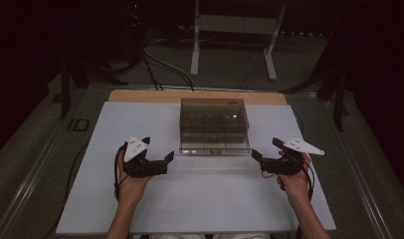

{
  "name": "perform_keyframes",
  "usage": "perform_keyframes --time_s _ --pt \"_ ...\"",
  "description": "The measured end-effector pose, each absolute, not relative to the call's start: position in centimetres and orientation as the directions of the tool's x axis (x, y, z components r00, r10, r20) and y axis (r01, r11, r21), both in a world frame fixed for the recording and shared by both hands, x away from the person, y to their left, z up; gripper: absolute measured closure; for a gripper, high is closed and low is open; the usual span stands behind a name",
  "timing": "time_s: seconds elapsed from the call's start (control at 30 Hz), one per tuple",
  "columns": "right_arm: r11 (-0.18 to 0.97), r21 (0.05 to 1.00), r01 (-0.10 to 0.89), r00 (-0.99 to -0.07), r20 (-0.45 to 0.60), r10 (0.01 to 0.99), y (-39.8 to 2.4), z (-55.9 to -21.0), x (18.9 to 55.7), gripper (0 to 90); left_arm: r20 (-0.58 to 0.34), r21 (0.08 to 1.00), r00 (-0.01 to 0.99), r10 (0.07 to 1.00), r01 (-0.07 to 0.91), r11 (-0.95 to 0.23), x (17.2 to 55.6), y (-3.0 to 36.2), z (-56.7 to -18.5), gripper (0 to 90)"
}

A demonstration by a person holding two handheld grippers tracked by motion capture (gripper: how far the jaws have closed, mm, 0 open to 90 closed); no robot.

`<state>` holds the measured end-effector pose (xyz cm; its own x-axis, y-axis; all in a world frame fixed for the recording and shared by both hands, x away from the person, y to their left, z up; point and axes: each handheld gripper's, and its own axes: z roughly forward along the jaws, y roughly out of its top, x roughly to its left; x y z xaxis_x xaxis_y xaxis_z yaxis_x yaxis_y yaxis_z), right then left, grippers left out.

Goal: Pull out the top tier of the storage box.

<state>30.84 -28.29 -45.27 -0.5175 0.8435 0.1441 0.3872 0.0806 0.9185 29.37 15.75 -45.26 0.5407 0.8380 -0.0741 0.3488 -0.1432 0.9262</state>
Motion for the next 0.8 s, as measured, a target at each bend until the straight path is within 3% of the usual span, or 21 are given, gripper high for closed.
perform_keyframes --time_s 0.67,0.8 --pt "0.050 0.939 0.340 -0.492 0.132 0.860 -30.4 -45.5 29.7 2.1 -0.039 0.929 0.496 0.867 0.339 -0.152 27.8 19.5 -45.9 3.7" --pt "0.051 0.929 0.367 -0.478 0.142 0.867 -30.8 -45.6 29.6 2.1 -0.044 0.928 0.484 0.874 0.343 -0.143 27.6 20.2 -45.9 3.7"
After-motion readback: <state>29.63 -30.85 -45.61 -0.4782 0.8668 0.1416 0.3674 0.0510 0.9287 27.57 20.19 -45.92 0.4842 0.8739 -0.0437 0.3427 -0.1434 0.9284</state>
